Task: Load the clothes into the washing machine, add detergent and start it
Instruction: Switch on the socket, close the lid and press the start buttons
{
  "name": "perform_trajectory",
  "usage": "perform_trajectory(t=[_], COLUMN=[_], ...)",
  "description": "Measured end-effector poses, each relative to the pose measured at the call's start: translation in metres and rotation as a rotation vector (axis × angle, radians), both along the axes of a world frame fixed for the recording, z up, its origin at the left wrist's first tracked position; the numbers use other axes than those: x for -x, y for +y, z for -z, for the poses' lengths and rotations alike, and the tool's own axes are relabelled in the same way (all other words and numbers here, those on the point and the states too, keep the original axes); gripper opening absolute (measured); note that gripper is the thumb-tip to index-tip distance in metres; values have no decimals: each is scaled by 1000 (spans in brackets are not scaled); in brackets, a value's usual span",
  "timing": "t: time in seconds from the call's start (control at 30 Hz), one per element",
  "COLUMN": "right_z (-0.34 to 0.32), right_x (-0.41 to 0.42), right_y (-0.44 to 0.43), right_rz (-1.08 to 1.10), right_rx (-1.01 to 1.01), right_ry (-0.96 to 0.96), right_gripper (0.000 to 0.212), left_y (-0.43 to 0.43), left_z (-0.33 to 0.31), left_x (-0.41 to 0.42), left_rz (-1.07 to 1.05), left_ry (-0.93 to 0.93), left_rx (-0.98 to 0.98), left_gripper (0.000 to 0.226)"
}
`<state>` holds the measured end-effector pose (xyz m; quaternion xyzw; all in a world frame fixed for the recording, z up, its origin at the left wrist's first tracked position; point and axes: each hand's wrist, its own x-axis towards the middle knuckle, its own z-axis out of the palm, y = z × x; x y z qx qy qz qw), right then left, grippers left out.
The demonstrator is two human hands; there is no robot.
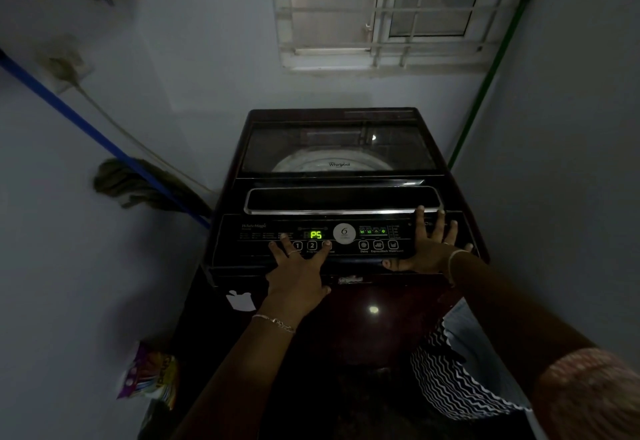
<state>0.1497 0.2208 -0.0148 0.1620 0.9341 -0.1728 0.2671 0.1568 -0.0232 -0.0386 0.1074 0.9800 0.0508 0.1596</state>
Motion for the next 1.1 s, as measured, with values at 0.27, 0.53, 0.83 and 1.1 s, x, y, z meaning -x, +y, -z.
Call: perform_trajectory(t=[0.27, 0.53, 0.83, 1.1], right_z=[3, 0, 0, -2], right_x=[1, 0, -1, -1], right_y=[1, 0, 0, 0], right_rz=[-4, -8, -7, -4], right_rx=[2, -11, -8, -12], right_ry=[7, -6, 3, 2], right_gripper=[143, 141, 141, 141], left_y=[0, -1, -1, -2], left_z=[-2, -5, -3, -4], left_x=[1, -1, 0, 1], left_rz=[-12, -1, 1, 6], left_ry=[-1, 5, 6, -20], left_rx=[-45, -39, -55, -38], left_gripper=[84, 84, 84, 86])
